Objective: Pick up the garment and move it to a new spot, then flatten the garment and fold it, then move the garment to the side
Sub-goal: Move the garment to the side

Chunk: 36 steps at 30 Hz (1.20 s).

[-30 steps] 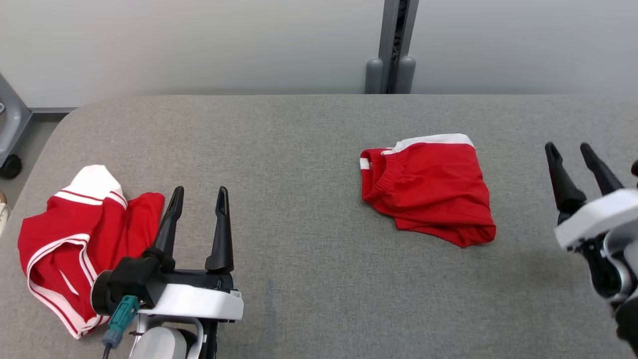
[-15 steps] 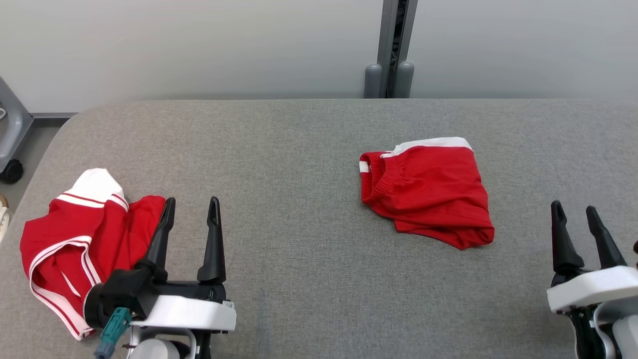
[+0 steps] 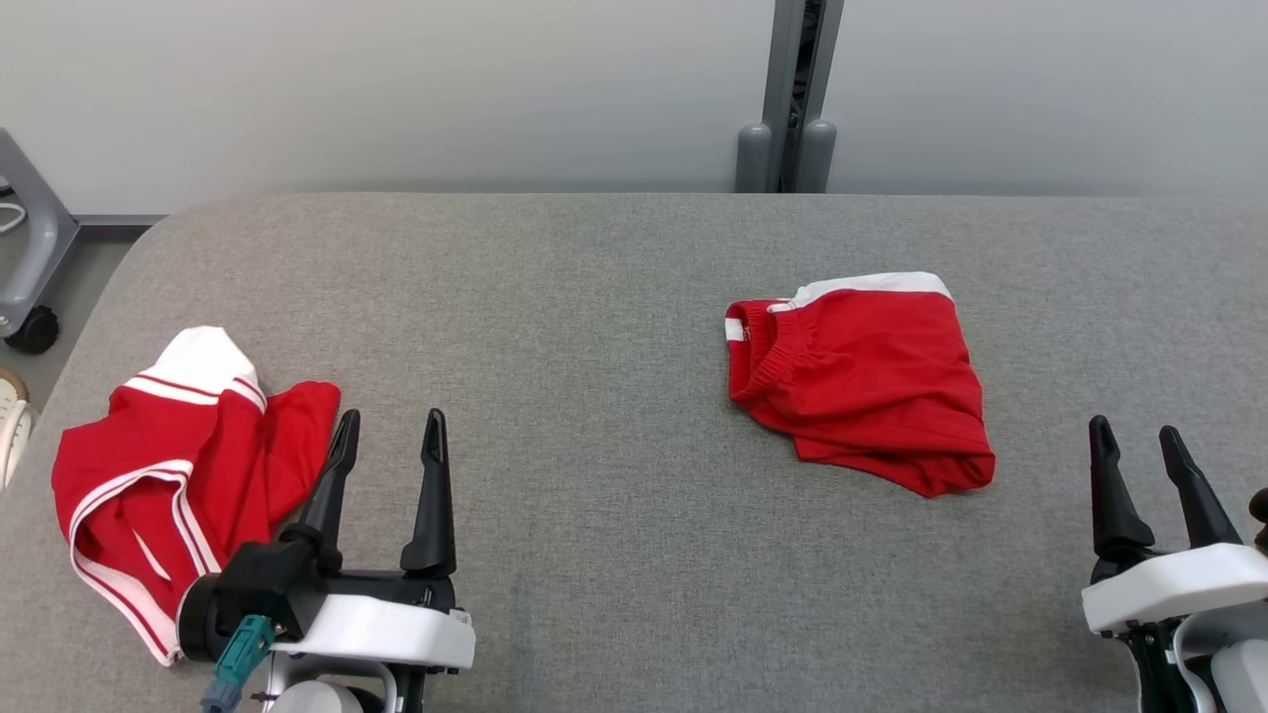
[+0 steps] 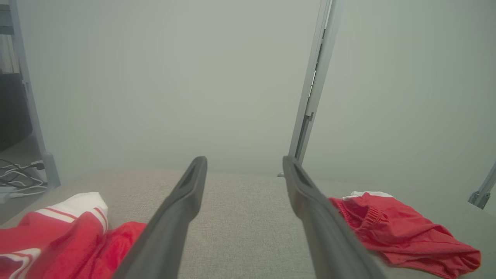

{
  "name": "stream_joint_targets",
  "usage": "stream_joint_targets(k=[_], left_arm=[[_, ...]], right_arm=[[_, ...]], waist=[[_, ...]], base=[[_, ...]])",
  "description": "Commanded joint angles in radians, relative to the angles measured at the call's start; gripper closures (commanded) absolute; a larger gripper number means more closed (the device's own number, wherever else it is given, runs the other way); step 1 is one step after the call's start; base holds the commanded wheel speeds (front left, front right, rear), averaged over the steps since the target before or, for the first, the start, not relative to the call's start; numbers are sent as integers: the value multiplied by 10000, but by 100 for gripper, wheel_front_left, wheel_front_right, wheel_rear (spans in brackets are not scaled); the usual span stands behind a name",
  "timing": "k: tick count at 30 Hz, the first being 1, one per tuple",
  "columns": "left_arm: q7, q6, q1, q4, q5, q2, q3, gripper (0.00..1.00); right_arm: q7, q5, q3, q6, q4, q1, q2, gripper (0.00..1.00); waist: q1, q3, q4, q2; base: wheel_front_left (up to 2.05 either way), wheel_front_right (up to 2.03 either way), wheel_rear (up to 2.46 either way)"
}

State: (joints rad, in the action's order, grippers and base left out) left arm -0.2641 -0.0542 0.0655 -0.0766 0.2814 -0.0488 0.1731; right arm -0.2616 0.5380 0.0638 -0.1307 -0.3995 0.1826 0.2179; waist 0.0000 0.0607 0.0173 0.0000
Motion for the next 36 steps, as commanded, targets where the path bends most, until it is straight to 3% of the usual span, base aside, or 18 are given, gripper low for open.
stream_joint_targets(k=[1,8,22,36], left_arm=[[-7,-21,46,-36,-44,-35,-13,0],[-7,61,187,-190,-22,-35,125,0],[-7,45,957,-388,-97,-33,621,0],[-6,-67,1338,-310,-13,-35,889,0]], right_arm=[[-44,75,-70,-3,-41,4,109,0],[303,1149,474,-3,-597,644,532,0],[3835,5788,1624,-4,-1847,3303,1971,0],[5099,7246,2641,-3,-3064,4232,2372,0]], waist=[[0,12,51,0],[0,352,278,0],[0,1826,1087,0],[0,2434,1492,0]], base=[[0,0,0],[0,0,0],[0,0,0],[0,0,0]])
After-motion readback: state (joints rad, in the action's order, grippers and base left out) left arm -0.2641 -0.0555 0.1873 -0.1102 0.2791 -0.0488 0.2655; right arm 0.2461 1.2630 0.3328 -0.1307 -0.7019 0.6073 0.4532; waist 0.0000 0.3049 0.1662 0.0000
